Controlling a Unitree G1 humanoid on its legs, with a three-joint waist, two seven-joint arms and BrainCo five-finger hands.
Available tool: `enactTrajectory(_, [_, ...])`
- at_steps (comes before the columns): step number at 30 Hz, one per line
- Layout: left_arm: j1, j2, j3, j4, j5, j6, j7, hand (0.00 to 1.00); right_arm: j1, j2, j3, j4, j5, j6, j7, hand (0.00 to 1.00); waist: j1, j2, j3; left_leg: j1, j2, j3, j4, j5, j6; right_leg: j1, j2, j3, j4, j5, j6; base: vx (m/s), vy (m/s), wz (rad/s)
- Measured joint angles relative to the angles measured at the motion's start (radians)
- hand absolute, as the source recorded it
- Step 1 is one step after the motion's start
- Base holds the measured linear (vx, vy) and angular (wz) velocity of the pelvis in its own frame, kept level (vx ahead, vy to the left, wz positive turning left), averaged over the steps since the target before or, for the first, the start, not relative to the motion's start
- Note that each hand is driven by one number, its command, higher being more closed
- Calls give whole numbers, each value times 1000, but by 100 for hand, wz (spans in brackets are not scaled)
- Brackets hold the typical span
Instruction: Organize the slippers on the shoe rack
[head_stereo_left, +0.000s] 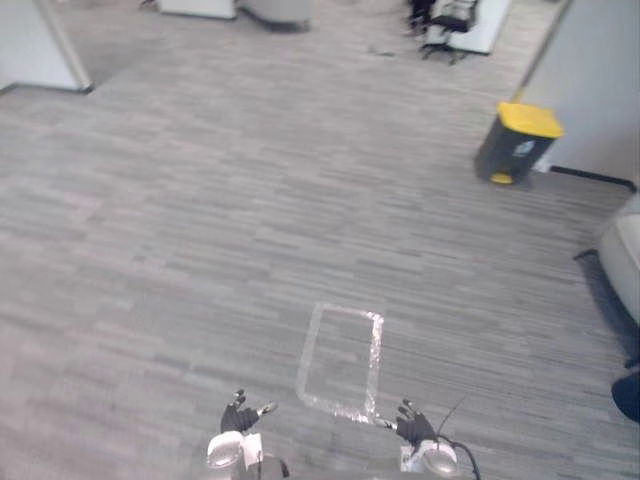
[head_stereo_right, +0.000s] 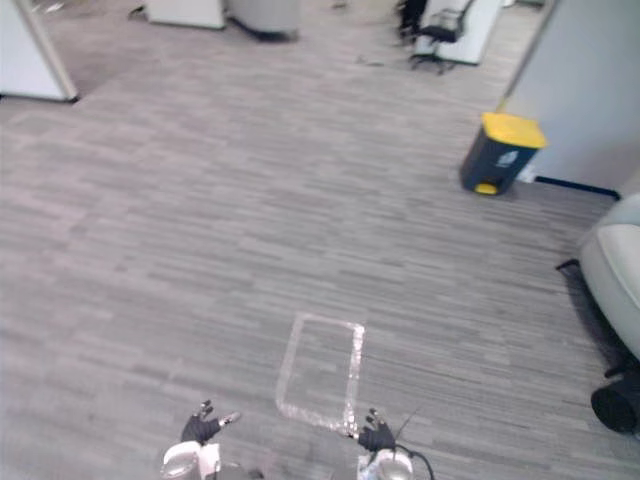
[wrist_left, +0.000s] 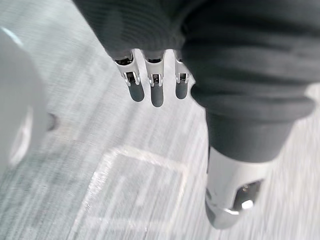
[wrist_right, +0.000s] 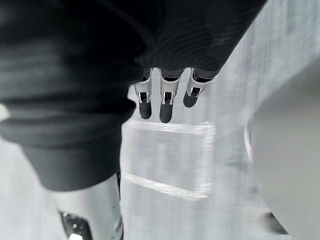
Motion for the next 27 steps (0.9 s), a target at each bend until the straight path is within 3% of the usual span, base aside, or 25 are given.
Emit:
enactTrajectory(2, [-19, -6, 2, 20, 0, 1, 0, 0, -6, 8, 0, -6, -13, -5, 0, 0, -4, -11, 12, 83, -3, 52, -61, -33, -22, -58, 1, -164, -143, -49, -27, 228, 64, -48])
enactTrajectory(3, [-18, -8, 2, 23, 0, 1, 0, 0, -6, 8, 0, -6, -14, -5, 0, 0, -5, -10, 13, 91, -2, 58, -67, -36, -25, -61, 1, -189, -170, -51, -29, 259, 30, -50])
enactTrajectory(4, [-18, -13, 2, 29, 0, 2, 0, 0, -13, 7, 0, -5, -14, -6, 0, 0, -8, -6, 16, 113, 0, 79, -95, -39, -32, -68, 1, -263, -275, -46, -37, 352, 15, -59])
enactTrajectory(5, [-26, -14, -8, 49, 1, 2, 0, 0, -40, 1, 0, 23, -15, -4, -1, 0, -9, 2, 20, 140, -4, 113, -131, -39, -50, -72, 20, -340, -481, 5, -69, 301, 8, -60])
enactTrajectory(6, [-27, -11, -15, 53, 1, 2, 0, 0, -47, 1, 0, 33, -15, -4, -1, 0, -9, 2, 20, 147, -6, 117, -138, -38, -52, -64, 24, -341, -528, 30, -79, 349, -12, -53])
enactTrajectory(7, [-36, -11, -26, 76, 2, 3, -2, 0, -55, -6, -3, 42, -15, -3, -1, 0, -16, 14, 28, 163, -4, 106, -147, -39, -59, -53, 50, -335, -580, 114, -155, 334, -24, -31])
enactTrajectory(9, [-49, -34, -29, 86, 6, 6, -8, 0, -67, -23, -27, 43, -15, -4, -2, 0, -23, 61, 39, 168, 40, 69, -78, -24, -88, 9, 85, -346, -628, 94, -165, 478, -118, -25])
enactTrajectory(10, [-51, -36, -28, 86, 9, 6, -8, 0, -66, -24, -37, 41, -15, -3, -2, 0, -26, 65, 40, 160, 47, 63, -46, -23, -88, 17, 88, -346, -631, 87, -164, 381, -162, -2])
enactTrajectory(12, [-53, -40, -15, 63, 22, 7, -11, 0, -57, -26, -39, 28, -14, -2, -6, 0, -38, 74, 42, 41, 113, 17, 323, 21, -118, 106, 111, -339, -674, 53, -168, 425, -146, -2])
enactTrajectory(13, [-50, -41, -11, 54, 22, 7, -11, 0, -55, -25, -36, 27, -14, 0, -6, 0, -37, 74, 42, 8, 132, 7, 415, 57, -115, 130, 119, -329, -688, 49, -173, 444, -102, -54])
enactTrajectory(14, [-34, -39, 3, 28, 22, 7, -11, 0, -47, -24, -25, 27, -13, 4, -8, 0, -24, 70, 47, -73, 190, -5, 634, 80, -111, 191, 146, -286, -720, 36, -189, 348, -31, -98])
enactTrajectory(15, [-21, -35, 5, 12, 21, 8, -11, 0, -41, -23, -17, 27, -12, 5, -9, 0, -16, 72, 46, -124, 216, -4, 737, 60, -95, 236, 162, -239, -736, 20, -200, 347, -25, -108])
enactTrajectory(18, [-12, -35, 2, -19, 21, 10, -12, 0, -34, -24, -20, 34, -10, 14, -12, 0, 2, 66, 43, -199, 225, -1, 729, 9, -92, 302, 161, -137, -761, 7, -194, 301, 34, -120])
enactTrajectory(20, [-6, -35, 2, -23, 21, 5, -16, 0, -35, -23, -21, 43, -3, 15, -15, 0, 10, 63, 42, -243, 209, -10, 583, -19, -92, 337, 150, -57, -788, 9, -187, 387, 175, -139])
enactTrajectory(21, [-10, -40, -1, -22, 21, -2, -19, 0, -42, -23, -22, 42, 3, 16, -19, 0, 11, 56, 40, -286, 153, -94, 412, -25, -101, 365, 131, 17, -809, 5, -172, 403, 200, -125])
enactTrajectory(22, [-10, -40, -2, -22, 21, -3, -19, 0, -40, -22, -23, 42, 5, 17, -19, 0, 11, 52, 38, -293, 134, -125, 372, -23, -103, 365, 124, 28, -808, 2, -166, 478, 290, -121])
enactTrajectory(23, [-13, -39, -7, -21, 21, -8, -19, 0, -39, -21, -29, 47, 5, 16, -19, 0, 13, 45, 33, -305, 81, -217, 262, -16, -115, 364, 109, 68, -808, -7, -151, 349, 317, -127])
enactTrajectory(24, [-17, -34, -23, -11, 20, -10, -18, 0, -37, -25, -37, 74, 4, 15, -20, 0, 17, 49, 26, -307, 12, -405, 82, 33, -127, 357, 94, 133, -810, -30, -110, 424, 399, -157])
enactTrajectory(25, [-16, -35, -43, 7, 20, -11, -18, 0, -37, -34, -37, 79, 3, 15, -19, 0, 17, 71, 16, -311, 11, -465, 41, 64, -114, 358, 105, 175, -808, -51, -79, 356, 374, -137])
enactTrajectory(26, [-16, -35, -48, 13, 20, -11, -18, 0, -37, -38, -38, 81, 3, 15, -19, 0, 17, 79, 14, -313, 16, -470, 54, 103, -132, 359, 110, 190, -805, -58, -70, 310, 373, -125])
enactTrajectory(27, [-28, -17, -48, 31, 20, -8, -19, 0, -39, -30, -36, 98, -1, 15, -19, 0, 18, 58, -3, -304, 7, -412, 97, 104, -124, 360, 87, 245, -776, -74, -48, 308, 363, -104])
